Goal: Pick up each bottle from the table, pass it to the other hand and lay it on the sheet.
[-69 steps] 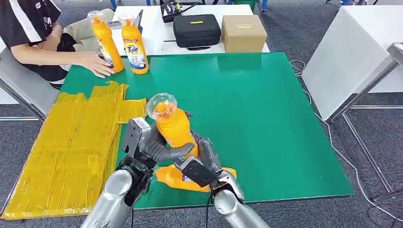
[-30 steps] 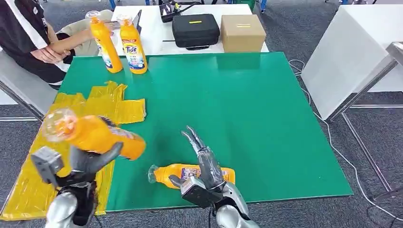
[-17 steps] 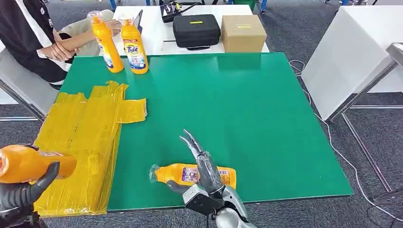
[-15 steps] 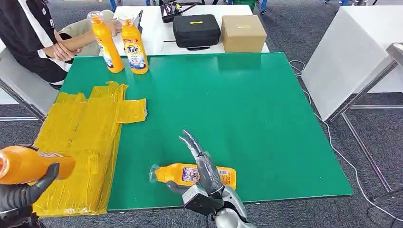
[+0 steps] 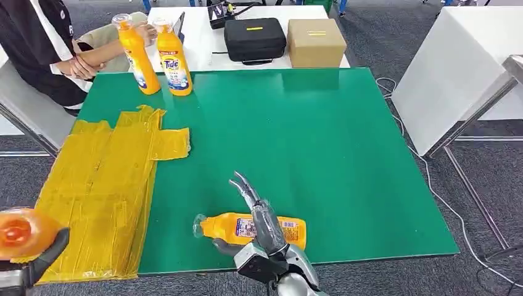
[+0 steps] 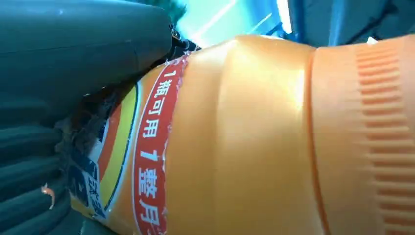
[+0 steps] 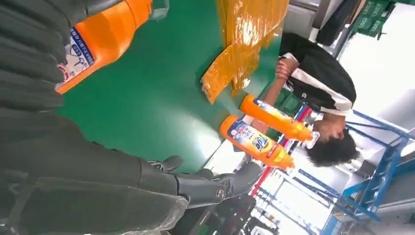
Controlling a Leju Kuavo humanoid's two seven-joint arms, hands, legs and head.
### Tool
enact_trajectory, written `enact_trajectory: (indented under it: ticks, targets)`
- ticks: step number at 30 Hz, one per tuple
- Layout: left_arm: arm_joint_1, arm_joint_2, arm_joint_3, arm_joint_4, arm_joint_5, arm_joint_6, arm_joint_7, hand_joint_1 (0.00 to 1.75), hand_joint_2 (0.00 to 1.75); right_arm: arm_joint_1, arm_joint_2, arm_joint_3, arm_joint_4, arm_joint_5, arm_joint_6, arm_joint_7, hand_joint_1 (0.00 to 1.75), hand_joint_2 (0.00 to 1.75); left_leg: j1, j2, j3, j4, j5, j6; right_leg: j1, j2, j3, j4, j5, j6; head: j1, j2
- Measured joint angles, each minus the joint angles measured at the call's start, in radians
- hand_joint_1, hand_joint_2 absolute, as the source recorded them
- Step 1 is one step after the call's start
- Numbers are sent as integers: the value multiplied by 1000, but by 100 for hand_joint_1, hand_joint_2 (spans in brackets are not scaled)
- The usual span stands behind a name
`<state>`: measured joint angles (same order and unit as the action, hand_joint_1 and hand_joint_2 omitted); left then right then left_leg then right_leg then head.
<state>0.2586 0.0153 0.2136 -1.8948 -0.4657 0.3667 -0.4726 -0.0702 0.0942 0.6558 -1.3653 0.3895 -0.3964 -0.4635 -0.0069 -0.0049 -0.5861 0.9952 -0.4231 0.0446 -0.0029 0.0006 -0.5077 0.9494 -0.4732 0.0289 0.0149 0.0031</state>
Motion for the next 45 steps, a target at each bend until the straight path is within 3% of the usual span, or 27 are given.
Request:
enact_trajectory:
  ticks: [3, 7, 14, 19, 26, 35, 40, 45]
  targets:
    - [16, 6, -2, 6, -196, 101, 17, 175, 175, 6, 0, 3, -5, 22, -21, 14, 0, 175, 0, 0, 0, 0, -1, -1, 0, 0, -10, 0, 0, -1, 0, 0]
    - [-4, 10, -27, 46, -391, 153, 81, 175, 175, 35, -9, 4, -41, 61, -61, 36, 0, 175, 0, -1, 1, 0, -1, -1, 0, -2, -11, -1, -1, -1, 0, 0]
    - [-173, -37, -248, 251, -674, 193, 288, 175, 175, 104, -32, -29, -161, 145, -16, 95, 0, 175, -2, -5, 1, 1, -1, -1, -2, -5, -9, -1, 0, 0, 0, 0]
    - [-329, -83, -392, 459, -755, 181, 340, 175, 175, 122, -45, -61, -197, 167, -15, 112, 0, 175, -3, -4, 1, 1, 1, 2, -3, -5, 2, 0, 1, 1, 0, 0]
    - [-475, -118, -507, 677, -868, 207, 420, 175, 175, 127, -67, -63, -202, 160, -10, 119, 0, 175, -2, -3, 1, 1, 1, 1, -3, -4, 2, 0, 2, 2, 0, 0]
    - [-570, -151, -560, 824, -998, 206, 510, 175, 175, 113, -56, -56, -202, 158, 41, 125, 0, 175, -2, -3, 1, 1, 1, 1, -2, -4, 2, 0, 1, 1, 0, 0]
    - [-609, -152, -579, 882, -1096, 207, 626, 175, 175, 113, -48, -55, -202, 166, 50, 127, 0, 175, -2, -3, 1, 1, 1, 1, -2, -4, 2, 0, 1, 2, 0, 0]
    - [-627, -151, -586, 917, -1100, 211, 644, 175, 175, 113, -47, -55, -202, 167, 50, 128, 0, 175, -2, -3, 1, 1, 1, 1, -2, -4, 2, 0, 1, 2, 0, 0]
